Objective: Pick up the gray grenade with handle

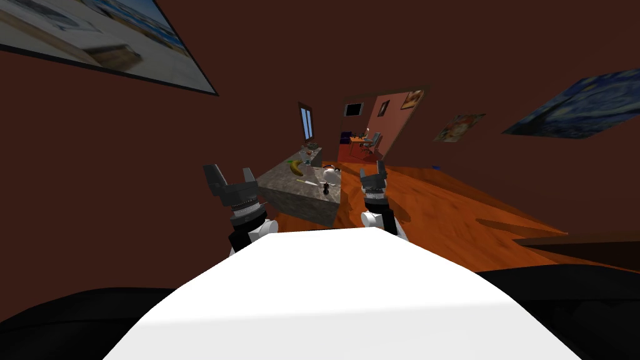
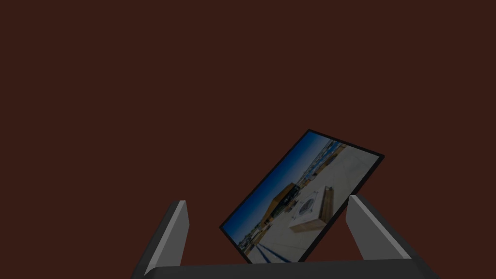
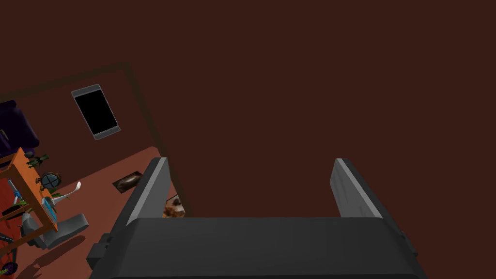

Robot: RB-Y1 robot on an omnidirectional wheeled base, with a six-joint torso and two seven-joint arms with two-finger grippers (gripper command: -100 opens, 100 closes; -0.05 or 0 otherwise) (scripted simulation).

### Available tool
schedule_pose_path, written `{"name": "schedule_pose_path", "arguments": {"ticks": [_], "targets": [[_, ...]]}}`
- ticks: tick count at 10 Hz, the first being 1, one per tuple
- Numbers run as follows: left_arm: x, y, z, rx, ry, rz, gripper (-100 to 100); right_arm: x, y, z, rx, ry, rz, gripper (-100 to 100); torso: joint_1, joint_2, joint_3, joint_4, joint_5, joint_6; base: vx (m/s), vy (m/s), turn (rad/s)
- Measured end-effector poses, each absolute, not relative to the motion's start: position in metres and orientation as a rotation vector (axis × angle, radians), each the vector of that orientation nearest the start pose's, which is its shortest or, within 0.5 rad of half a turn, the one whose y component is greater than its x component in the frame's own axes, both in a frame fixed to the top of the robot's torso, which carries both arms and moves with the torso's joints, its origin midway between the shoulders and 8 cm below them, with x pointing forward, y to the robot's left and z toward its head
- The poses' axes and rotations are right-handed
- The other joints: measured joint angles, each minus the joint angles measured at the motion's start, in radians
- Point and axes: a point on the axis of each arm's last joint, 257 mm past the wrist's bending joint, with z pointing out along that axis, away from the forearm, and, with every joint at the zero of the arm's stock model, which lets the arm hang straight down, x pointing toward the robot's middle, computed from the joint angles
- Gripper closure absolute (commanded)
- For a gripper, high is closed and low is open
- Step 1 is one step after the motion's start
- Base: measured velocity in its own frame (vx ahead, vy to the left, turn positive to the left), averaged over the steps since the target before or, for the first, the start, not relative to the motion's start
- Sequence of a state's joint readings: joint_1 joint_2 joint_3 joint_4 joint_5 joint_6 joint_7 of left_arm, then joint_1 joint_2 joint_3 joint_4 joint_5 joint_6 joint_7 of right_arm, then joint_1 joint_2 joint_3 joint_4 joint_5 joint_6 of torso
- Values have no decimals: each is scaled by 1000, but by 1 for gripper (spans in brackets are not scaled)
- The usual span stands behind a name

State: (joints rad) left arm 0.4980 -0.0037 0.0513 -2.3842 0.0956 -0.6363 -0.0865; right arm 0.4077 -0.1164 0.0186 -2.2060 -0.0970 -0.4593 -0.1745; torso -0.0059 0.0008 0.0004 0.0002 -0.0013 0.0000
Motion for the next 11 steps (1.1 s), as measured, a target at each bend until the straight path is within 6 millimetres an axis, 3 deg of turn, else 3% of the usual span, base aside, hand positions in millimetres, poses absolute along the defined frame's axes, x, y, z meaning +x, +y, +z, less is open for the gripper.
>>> {"name": "schedule_pose_path", "arguments": {"ticks": [11], "targets": [[288, 296, 93, -486, 399, -1274, 0, 428, -295, -2, 1016, 628, 1773, -100, 2, 0, 0, 0, 0, 0, -17, -60, 32]]}}
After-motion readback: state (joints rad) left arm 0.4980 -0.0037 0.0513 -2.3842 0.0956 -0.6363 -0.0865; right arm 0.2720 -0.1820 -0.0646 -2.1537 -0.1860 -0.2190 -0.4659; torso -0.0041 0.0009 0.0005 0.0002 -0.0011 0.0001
